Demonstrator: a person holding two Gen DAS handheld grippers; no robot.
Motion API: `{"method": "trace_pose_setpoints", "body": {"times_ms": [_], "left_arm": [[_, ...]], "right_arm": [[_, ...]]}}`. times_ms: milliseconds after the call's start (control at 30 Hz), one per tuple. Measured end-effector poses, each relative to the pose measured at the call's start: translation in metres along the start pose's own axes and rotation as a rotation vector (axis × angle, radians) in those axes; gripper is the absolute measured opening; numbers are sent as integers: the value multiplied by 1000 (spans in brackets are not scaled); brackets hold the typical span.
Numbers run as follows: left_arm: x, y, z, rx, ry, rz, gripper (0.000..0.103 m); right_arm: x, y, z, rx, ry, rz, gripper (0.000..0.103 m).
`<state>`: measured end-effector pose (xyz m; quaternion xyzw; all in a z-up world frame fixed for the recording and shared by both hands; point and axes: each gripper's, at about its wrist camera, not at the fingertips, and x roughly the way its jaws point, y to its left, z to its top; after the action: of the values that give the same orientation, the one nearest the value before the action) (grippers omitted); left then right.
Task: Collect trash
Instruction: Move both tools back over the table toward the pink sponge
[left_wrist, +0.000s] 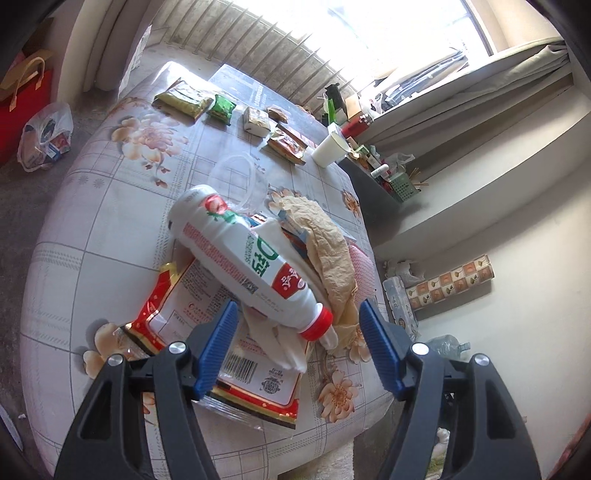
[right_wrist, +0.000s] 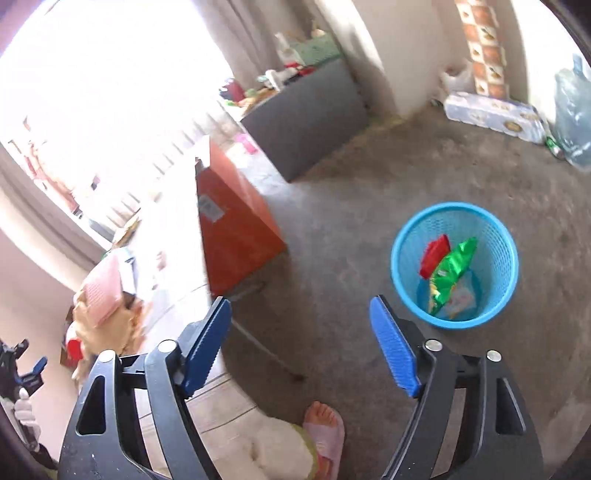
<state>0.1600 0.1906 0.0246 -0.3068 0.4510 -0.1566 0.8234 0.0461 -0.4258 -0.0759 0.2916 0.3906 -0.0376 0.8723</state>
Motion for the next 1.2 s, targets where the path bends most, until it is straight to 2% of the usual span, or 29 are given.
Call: {"method": "trace_pose_setpoints", "body": {"times_ms": [100,167,400,500,633,833,967,1067,1200], "left_arm": [[-1,13,-16,-18,-3,23,66],[0,20,-26,-37,5,8,66],[10,20,-49,-31,6,-21,66],[13,13,-52,13,-7,-12,66],[16,-2,-60,116,-46,49,66],[19,-31,-75,307,-106,87,66],[16,-51,-84,458,-154,77,66],[20,-59,-88,510,-152,63,66],[27,-64,-89,536,-141,42,66]], "right_arm": [[-15,42,-10,-89,-10,45,82],[-17,67,-18,-130,-3,81,82],[4,162,-46,-259,66,285,82],[12,198,-50,-294,105,358,82],[20,234,-53,-316,150,396,82],[36,253,-41,-300,173,378,79],[53,258,-27,-312,146,305,79],[75,261,-14,-306,155,222,84],[101,270,0,-316,165,187,86]]}}
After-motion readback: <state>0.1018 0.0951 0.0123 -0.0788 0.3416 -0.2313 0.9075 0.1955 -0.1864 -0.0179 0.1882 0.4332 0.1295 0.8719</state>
